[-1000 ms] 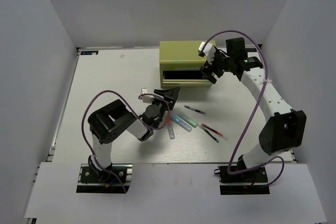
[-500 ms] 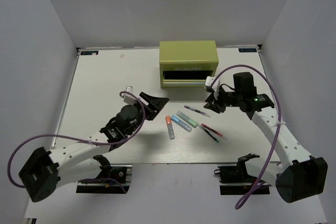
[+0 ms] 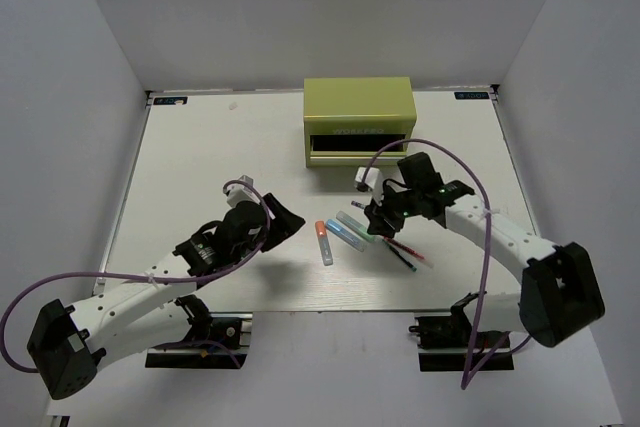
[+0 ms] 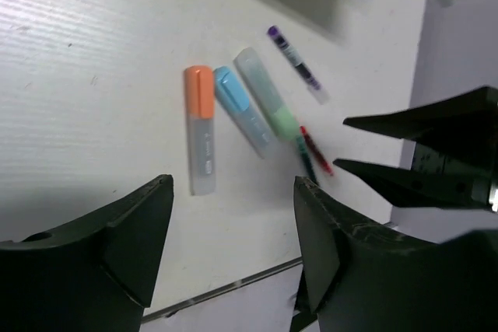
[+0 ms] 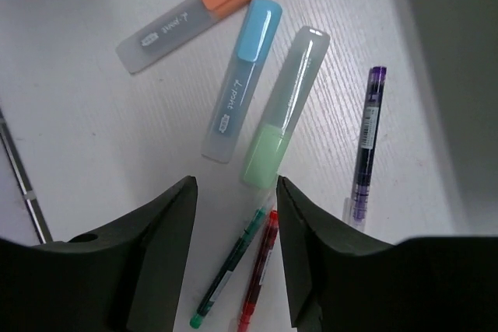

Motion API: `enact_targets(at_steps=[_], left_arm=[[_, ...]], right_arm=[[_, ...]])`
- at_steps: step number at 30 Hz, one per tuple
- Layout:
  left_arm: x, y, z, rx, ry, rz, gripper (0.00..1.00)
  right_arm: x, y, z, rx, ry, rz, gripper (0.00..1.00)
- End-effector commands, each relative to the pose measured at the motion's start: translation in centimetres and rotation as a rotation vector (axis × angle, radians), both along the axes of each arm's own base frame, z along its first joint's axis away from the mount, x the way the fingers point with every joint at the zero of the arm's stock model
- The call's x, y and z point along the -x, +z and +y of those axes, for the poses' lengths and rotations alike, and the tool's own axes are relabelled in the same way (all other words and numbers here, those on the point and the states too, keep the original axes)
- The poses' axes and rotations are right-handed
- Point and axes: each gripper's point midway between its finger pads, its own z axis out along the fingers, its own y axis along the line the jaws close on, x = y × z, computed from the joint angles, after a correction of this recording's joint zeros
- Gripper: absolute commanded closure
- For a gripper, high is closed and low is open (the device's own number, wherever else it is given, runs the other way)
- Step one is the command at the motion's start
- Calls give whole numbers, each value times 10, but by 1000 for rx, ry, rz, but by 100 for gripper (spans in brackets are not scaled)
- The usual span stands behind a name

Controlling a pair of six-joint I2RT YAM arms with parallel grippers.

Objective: Sort the stationery into containers
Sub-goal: Pick up the pen from the center of the board.

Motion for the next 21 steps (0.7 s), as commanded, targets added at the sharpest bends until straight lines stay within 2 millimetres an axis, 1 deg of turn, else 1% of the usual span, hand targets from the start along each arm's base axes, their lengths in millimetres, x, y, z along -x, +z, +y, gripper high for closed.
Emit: enact_targets(at_steps=[1, 2, 6, 7, 9, 10, 11, 12, 13, 14, 16, 18, 19, 21], left_arm=[[8, 6, 5, -36, -23, 26, 26], [10, 1, 8, -52, -23, 42, 26], [13, 3, 11, -54, -23, 43, 26], [14, -1, 12, -54, -18, 53, 25], [15, -3, 13, -48, -13, 58, 25], [15, -6, 13, -48, -13, 58, 25], [16, -6, 12, -45, -21, 62, 25], [17, -10, 13, -52, -21, 68, 25], [16, -7, 11, -43, -21, 60, 25], [15, -9, 10, -44, -21, 61, 25], [14, -8, 6, -35, -29, 60, 25], [12, -7, 2, -29, -44, 53, 24], [13, -12, 0, -44, -58, 64, 24], [12, -16, -4, -48, -74, 68, 23]], right_arm=[[-20, -8, 9, 43, -71, -30, 48], [-25, -13, 12, 56, -87, -11, 47], [-32, -26, 21, 92, -133, 15, 47], [-38, -24, 27, 88, -140, -16, 46], [-44, -27, 28, 96, -172, -29, 44], [-45, -32, 29, 108, -177, -22, 44], [-47, -33, 30, 112, -187, -33, 40], [-48, -34, 30, 117, -191, -31, 38], [-48, -41, 30, 131, -193, -23, 38], [-48, -40, 35, 125, -190, -31, 38], [-53, -47, 31, 154, -220, -34, 37], [-56, -56, 30, 177, -235, -35, 37], [-56, -59, 31, 186, -235, -34, 37], [-55, -66, 32, 195, -233, -26, 38]])
